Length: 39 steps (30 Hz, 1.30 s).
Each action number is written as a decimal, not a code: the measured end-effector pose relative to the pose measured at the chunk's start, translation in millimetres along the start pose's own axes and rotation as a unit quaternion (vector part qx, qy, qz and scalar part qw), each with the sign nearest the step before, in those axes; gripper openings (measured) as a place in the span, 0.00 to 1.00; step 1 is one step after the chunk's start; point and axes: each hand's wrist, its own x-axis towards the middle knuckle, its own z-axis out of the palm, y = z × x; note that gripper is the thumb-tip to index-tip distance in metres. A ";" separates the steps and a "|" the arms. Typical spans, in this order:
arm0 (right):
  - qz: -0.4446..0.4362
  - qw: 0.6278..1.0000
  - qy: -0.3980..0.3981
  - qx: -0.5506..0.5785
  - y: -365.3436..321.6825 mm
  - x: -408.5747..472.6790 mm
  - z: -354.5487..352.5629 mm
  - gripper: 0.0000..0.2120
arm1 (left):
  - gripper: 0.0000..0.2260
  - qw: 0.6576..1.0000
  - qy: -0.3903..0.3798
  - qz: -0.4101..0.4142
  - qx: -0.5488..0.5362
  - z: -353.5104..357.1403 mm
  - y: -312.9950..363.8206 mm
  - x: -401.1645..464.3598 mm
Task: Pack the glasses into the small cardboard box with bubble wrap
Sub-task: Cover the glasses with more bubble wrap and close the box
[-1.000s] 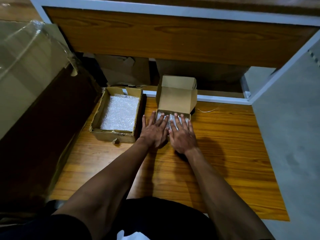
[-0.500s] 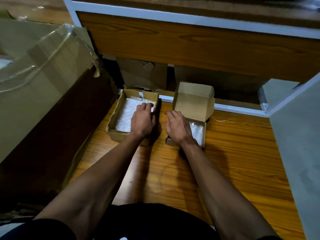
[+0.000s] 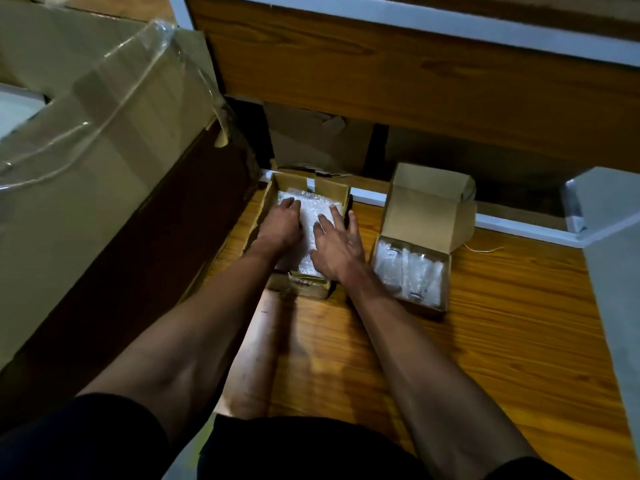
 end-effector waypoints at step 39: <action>0.073 0.984 0.136 0.093 0.9 -3.7 -17.2 0.33 | 0.08 0.926 0.183 -0.015 -0.331 -37.3 5.6 -13.8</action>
